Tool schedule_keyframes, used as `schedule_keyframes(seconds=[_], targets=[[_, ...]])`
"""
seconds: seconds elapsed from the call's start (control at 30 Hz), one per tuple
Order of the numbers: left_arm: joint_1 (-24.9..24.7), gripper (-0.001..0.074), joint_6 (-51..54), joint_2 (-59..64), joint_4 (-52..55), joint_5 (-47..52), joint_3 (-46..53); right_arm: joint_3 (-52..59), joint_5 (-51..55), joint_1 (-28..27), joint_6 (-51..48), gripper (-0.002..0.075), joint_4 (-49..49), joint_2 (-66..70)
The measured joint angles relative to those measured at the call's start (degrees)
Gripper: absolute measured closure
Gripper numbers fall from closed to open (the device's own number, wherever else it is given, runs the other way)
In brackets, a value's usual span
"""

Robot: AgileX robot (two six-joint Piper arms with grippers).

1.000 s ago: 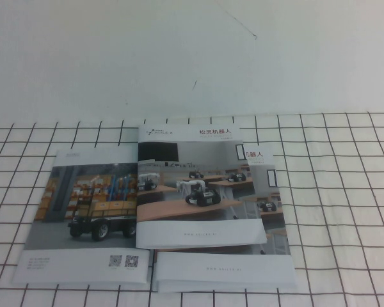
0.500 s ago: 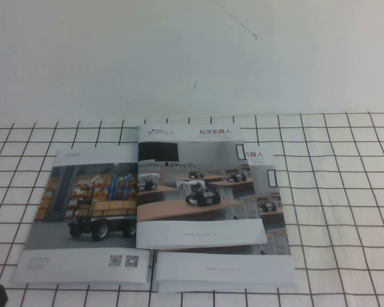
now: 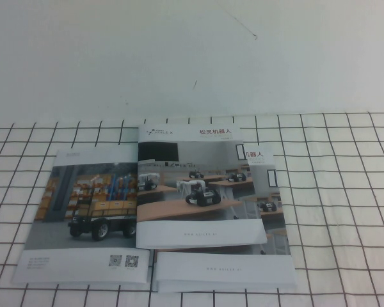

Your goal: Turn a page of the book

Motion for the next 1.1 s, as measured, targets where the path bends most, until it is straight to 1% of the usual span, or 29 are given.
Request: schedule_keyframes(seconds=[0.2,0.4,0.57,0.63,0.83,0.97,1.1], targets=[[0.36,0.0737,0.00,-7.38,-1.25,-1.75,0.36,0.08,0.00,0.00,0.00,0.0726,1.10,0.00],[0.49,0.0737,0.00,-7.95,-1.48,-2.86,0.48,0.22,0.19,0.00,0.00,0.0726,2.02,-1.37],[0.49,0.0737,0.00,-7.95,-1.48,-3.46,0.60,0.33,0.24,0.00,0.00,0.0726,2.12,-5.74],[0.49,0.0737,0.00,-7.95,-1.57,-3.60,0.62,0.68,1.06,-1.32,0.00,0.0726,2.26,-8.73],[0.49,0.0737,0.00,-7.95,-1.57,-3.60,0.62,1.79,2.79,-7.94,0.00,0.0726,2.36,-19.47],[0.49,0.0737,0.00,-7.95,-1.57,-3.60,0.62,1.79,3.07,-9.03,0.00,0.0726,2.52,-24.36],[0.49,0.0737,0.00,-7.95,-1.57,-3.60,0.62,1.79,3.20,-9.03,0.00,0.0726,2.52,-25.18]])
